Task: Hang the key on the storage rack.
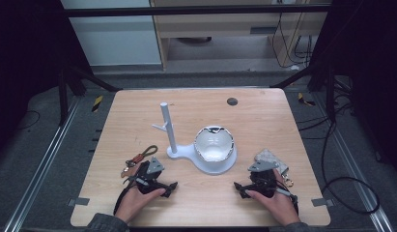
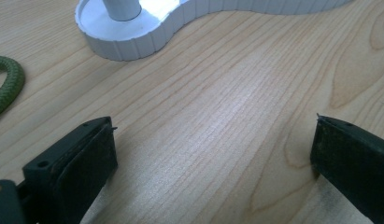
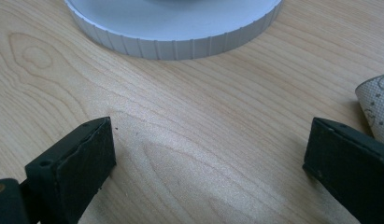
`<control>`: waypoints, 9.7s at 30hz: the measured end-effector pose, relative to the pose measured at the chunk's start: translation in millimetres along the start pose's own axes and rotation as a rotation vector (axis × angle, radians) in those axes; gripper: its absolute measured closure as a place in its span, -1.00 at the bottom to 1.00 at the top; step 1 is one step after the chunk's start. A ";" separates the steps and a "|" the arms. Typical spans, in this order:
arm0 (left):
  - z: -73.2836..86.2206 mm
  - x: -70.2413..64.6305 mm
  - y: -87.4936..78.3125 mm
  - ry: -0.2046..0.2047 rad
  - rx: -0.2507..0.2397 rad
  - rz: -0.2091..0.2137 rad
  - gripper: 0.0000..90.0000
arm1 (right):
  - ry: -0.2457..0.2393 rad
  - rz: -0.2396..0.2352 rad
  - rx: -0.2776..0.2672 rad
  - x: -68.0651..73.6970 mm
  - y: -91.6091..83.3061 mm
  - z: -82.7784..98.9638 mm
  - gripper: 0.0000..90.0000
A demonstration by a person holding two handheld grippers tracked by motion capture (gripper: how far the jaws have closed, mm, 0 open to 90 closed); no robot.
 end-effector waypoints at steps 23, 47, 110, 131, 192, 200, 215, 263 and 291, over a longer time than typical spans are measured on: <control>-15.2 36.3 -55.7 -0.010 0.064 -0.104 -0.79 | -0.001 -0.009 0.003 1.1 -2.7 2.0 -0.96; -16.0 85.2 -97.4 -0.145 0.286 -0.160 -0.43 | -0.021 -0.021 -0.002 2.6 -6.4 5.2 -0.96; -17.6 93.1 -88.0 -0.103 0.343 -0.079 0.46 | -0.025 -0.025 -0.004 2.9 -6.7 5.5 -0.96; -35.1 20.1 -147.3 0.067 -0.050 -0.097 0.46 | -0.024 -0.025 -0.004 2.9 -6.7 5.5 -0.96; -80.8 -32.1 -160.1 0.136 -0.332 -0.099 0.46 | -0.024 -0.024 -0.004 2.9 -6.7 5.5 -0.96; -84.4 -30.6 -156.5 0.136 -0.328 -0.106 0.46 | -0.025 -0.024 -0.004 2.8 -6.6 5.5 -0.96; -90.3 -17.1 -141.2 0.113 -0.303 -0.128 0.46 | -0.025 -0.024 -0.004 2.9 -6.6 5.5 -0.96; -97.9 23.4 -65.1 -0.002 -0.262 -0.140 0.45 | -0.025 -0.024 -0.004 2.9 -6.6 5.5 -0.96; -81.4 22.3 -67.2 -0.014 -0.216 -0.146 0.00 | -0.025 -0.024 -0.004 2.9 -6.7 5.5 -0.96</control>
Point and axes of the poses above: each handheld gripper's, and its own axes: y roughly forward along the jaws, z roughly out of its underside, x roughly to its left, the point moved 6 cm from there along y, roughly forward along the jaws, and after that the axes turned 14 degrees about z, right-handed, at the moved point
